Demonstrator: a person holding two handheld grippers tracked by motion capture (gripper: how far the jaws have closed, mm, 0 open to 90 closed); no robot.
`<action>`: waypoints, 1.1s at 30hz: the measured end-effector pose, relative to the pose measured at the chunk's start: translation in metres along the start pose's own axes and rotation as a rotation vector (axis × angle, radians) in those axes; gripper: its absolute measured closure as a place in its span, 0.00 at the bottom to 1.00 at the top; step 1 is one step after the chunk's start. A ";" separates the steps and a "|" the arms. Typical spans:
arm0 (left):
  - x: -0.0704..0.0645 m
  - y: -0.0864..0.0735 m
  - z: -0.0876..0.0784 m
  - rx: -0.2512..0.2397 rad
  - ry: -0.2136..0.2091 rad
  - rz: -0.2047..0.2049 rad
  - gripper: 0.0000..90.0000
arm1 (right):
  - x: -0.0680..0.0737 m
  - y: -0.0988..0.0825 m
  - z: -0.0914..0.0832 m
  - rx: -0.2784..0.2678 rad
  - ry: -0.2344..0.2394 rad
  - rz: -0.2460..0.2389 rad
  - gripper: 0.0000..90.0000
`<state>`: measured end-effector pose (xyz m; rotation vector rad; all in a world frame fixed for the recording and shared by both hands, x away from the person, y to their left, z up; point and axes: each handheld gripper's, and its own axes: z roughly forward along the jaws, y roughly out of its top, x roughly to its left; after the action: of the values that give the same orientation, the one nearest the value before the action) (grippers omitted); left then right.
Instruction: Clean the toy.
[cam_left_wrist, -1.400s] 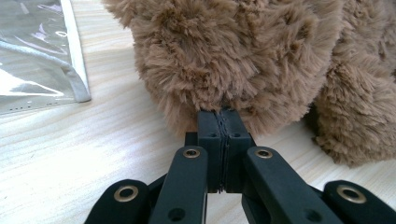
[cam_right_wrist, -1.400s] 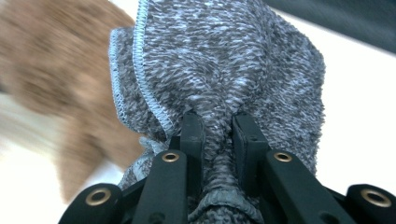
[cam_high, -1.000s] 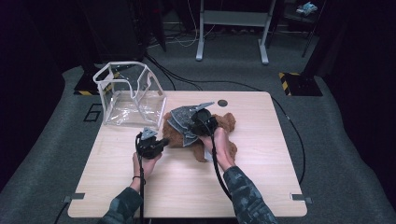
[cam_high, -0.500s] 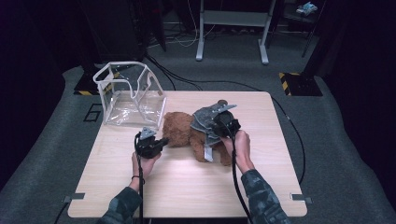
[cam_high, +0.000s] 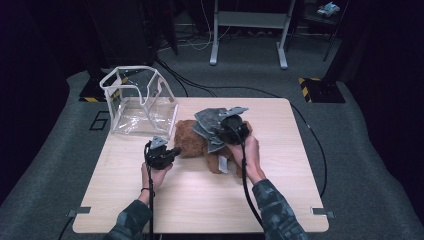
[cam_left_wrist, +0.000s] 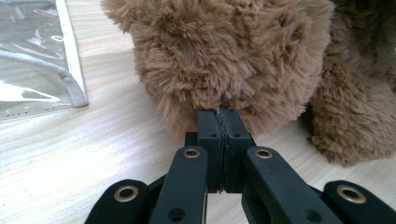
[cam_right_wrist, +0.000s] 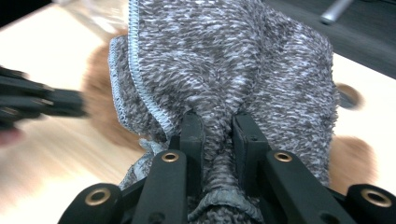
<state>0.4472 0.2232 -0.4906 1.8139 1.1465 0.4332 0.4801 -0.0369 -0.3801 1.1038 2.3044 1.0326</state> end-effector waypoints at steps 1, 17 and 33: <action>0.000 0.000 0.000 0.001 0.000 -0.001 0.99 | 0.007 0.003 0.006 0.003 0.007 -0.012 0.85; 0.001 0.001 -0.002 0.007 -0.012 -0.007 0.99 | -0.018 -0.021 0.015 0.092 -0.092 0.018 0.85; -0.002 0.006 0.004 0.029 0.002 -0.023 0.99 | 0.035 -0.015 0.035 0.037 0.072 -0.010 0.85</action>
<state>0.4516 0.2184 -0.4870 1.8241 1.1795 0.4076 0.4723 0.0001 -0.4152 1.0854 2.3915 1.0466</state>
